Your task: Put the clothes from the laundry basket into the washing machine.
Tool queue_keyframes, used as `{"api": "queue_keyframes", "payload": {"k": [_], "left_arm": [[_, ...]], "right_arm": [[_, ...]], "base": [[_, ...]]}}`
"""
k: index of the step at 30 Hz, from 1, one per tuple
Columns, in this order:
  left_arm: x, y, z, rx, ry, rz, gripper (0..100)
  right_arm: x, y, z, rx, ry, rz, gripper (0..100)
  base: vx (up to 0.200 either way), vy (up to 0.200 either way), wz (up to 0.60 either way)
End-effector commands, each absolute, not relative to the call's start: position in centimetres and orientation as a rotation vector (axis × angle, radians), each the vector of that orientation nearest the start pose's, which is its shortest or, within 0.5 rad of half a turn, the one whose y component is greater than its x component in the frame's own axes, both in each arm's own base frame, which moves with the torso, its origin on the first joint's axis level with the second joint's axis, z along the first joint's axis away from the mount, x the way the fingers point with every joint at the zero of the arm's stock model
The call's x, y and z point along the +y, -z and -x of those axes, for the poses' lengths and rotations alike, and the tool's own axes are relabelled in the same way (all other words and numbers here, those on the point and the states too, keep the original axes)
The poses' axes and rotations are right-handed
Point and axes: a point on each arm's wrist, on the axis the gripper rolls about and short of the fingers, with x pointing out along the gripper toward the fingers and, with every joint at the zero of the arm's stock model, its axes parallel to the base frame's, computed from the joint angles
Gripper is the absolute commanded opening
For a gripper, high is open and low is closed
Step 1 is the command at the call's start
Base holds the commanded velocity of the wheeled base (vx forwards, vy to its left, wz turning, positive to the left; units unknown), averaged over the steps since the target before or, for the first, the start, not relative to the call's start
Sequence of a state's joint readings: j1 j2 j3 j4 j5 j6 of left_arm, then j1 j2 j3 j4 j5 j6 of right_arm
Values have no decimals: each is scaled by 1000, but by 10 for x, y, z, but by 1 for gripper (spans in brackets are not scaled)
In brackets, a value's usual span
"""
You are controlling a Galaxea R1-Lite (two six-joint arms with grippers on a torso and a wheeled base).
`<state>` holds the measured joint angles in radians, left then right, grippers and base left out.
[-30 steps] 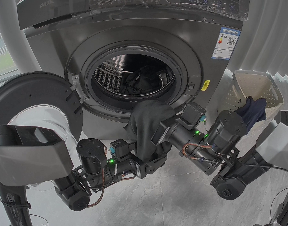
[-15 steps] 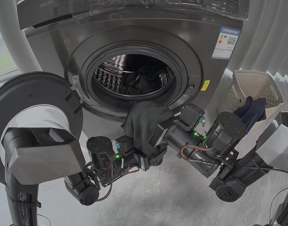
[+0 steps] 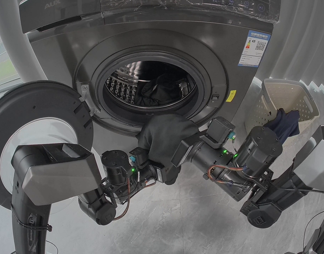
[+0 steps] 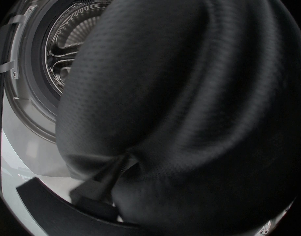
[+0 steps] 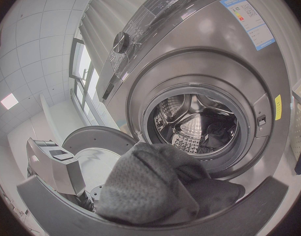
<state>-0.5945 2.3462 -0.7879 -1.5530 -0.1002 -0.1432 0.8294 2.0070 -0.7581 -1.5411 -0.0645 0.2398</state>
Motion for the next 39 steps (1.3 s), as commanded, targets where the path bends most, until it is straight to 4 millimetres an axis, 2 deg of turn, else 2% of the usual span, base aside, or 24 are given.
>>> {"api": "queue_keyframes", "payload": {"k": [1, 4, 5, 6, 11, 18, 20, 26, 35, 36, 39], "left_arm": [[-214, -47, -332, 13, 646, 151, 0], [-205, -66, -338, -44, 597, 168, 0], [-205, -66, -338, -44, 597, 168, 0], [-201, -79, -335, -70, 598, 176, 0], [-196, -106, -321, -116, 612, 192, 0], [-194, -134, -307, -181, 626, 210, 0], [-194, -145, -301, -209, 637, 220, 0], [-189, -153, -293, -219, 639, 223, 0], [-186, -153, -287, -210, 645, 218, 0], [-185, -154, -287, -212, 643, 219, 0], [-186, -155, -288, -217, 644, 222, 0]], "right_arm": [[256, -160, -237, -171, -789, -359, 0], [249, -155, -238, -151, -773, -352, 0], [249, -155, -238, -151, -773, -352, 0], [245, -154, -240, -147, -758, -348, 0], [229, -153, -256, -153, -694, -339, 0], [217, -142, -269, -127, -642, -330, 0], [216, -134, -270, -99, -637, -320, 0], [221, -121, -269, -60, -643, -308, 0], [230, -121, -266, -63, -673, -310, 0], [232, -123, -264, -65, -683, -312, 100], [235, -120, -255, -43, -705, -303, 100]], "base": [[0, 0, 0], [0, 0, 0], [0, 0, 0], [0, 0, 0], [0, 0, 0], [0, 0, 0], [0, 0, 0], [0, 0, 0], [0, 0, 0], [0, 0, 0], [0, 0, 0]]}}
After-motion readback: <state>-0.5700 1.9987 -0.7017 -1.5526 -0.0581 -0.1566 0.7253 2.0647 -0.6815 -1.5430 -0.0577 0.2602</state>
